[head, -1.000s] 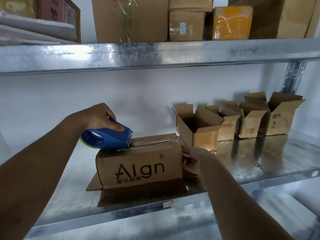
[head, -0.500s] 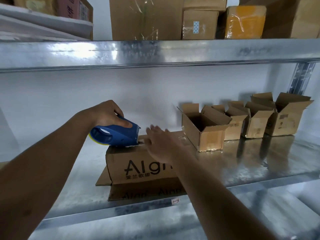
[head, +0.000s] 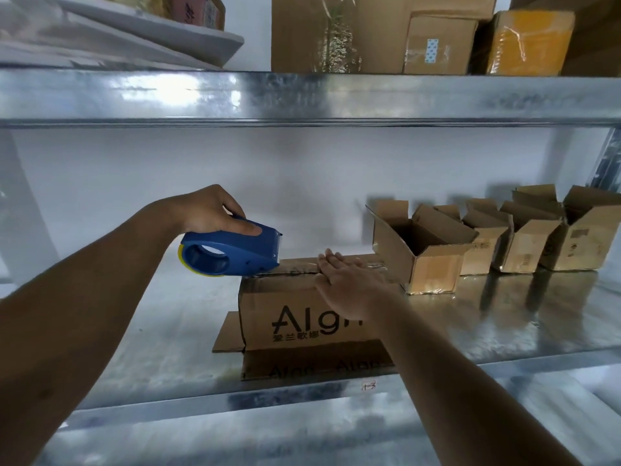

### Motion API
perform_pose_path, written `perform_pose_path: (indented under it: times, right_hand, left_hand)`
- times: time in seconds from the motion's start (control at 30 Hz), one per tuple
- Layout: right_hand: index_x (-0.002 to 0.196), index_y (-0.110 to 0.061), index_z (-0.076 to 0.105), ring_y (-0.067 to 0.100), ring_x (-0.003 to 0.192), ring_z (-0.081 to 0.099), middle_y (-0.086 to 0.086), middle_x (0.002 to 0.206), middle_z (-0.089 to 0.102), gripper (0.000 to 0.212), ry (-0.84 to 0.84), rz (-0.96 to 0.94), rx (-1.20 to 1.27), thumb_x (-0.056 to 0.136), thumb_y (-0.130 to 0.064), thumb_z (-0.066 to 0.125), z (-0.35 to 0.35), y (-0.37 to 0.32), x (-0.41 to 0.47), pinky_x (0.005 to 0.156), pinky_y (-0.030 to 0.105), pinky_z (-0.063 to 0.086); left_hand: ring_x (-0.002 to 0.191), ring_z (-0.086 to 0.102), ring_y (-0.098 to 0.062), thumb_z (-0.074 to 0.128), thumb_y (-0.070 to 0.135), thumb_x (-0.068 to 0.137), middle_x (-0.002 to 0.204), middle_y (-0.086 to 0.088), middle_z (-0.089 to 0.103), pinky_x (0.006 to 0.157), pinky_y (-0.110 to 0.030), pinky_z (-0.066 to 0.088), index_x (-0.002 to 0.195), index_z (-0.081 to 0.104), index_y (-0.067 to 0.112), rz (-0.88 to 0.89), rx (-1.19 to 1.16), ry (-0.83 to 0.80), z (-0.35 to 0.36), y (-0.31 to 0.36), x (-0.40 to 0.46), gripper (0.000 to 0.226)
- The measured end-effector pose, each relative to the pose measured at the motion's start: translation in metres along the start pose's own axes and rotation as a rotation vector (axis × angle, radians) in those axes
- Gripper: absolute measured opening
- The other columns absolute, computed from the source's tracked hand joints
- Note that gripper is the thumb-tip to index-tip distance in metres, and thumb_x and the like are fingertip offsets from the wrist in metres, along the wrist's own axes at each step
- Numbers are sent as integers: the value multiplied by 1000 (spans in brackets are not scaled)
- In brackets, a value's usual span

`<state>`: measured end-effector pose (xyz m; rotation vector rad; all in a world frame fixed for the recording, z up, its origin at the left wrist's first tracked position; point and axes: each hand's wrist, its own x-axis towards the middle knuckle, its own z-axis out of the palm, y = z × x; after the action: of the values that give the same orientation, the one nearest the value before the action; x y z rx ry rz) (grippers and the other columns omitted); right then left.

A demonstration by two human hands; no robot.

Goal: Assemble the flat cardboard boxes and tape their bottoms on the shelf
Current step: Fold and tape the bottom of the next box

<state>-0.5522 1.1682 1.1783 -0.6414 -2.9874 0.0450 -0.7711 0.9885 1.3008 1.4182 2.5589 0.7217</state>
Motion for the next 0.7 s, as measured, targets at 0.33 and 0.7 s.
perform_pose_path:
  times: [0.33, 0.7]
  right_hand:
    - [165, -29, -3, 9, 158, -8, -8, 172, -10, 60, -40, -23, 23, 110, -49, 5, -8, -4, -1, 129, 41, -2]
    - [166, -31, -2, 6, 158, -8, -11, 172, -11, 57, -53, 1, 25, 111, -46, 6, -10, -5, -1, 127, 37, -4]
  left_hand:
    - [88, 73, -28, 81, 59, 80, 81, 0, 77, 75, -36, 54, 83, 83, 26, -4, -25, 2, -13, -19, -21, 33]
    - [88, 74, -28, 81, 60, 78, 84, 0, 78, 86, -43, 59, 85, 83, 27, -67, -66, -3, -19, -52, -48, 34]
